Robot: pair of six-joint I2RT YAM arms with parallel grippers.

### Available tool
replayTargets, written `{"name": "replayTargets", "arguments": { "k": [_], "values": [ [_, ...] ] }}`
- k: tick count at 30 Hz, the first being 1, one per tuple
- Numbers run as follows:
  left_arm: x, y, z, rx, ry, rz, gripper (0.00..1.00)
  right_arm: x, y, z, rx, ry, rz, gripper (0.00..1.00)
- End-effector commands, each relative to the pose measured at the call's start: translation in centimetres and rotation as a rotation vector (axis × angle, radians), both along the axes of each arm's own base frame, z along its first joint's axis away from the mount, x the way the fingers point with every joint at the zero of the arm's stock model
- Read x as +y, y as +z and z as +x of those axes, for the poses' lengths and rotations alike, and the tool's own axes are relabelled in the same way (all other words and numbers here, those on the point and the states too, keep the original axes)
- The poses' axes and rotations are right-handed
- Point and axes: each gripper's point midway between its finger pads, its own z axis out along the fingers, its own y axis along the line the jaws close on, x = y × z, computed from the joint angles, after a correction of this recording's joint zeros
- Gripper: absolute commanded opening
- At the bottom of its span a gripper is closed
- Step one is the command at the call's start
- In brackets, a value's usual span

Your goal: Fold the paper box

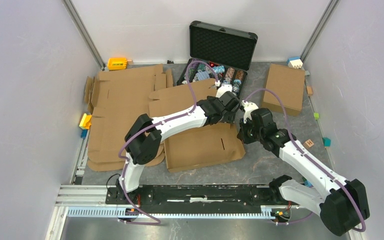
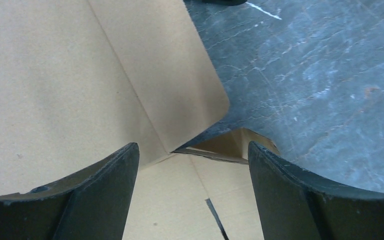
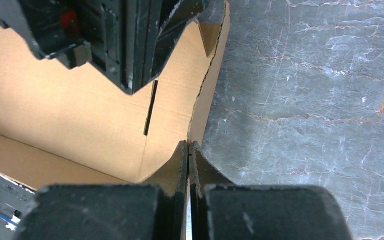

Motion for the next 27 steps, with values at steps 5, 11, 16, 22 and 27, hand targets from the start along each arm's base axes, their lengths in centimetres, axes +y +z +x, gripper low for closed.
{"name": "replayTargets", "arguments": {
  "k": [5, 11, 16, 22, 27],
  "values": [
    [0.9, 0.4, 0.9, -0.054, -0.027, 0.13, 0.79, 1.1, 2.6, 1.1, -0.071, 0.007, 0.064, 0.0],
    [1.4, -0.4, -0.7, -0.007, -0.11, 0.168, 0.71, 0.8, 2.7, 1.6, -0.077, -0.014, 0.048, 0.0],
    [2.3, -1.3, -1.2, 0.009, -0.109, 0.193, 0.61, 1.3, 3.6, 1.9, -0.09, -0.002, 0.069, 0.0],
    [2.6, -2.2, -1.7, 0.026, -0.106, 0.198, 0.6, 1.6, 4.2, 2.0, -0.088, -0.001, 0.081, 0.0],
    [2.2, -1.9, -1.7, 0.023, -0.093, 0.157, 0.68, 2.6, 4.4, 1.7, -0.078, 0.029, 0.138, 0.0]
  ]
}}
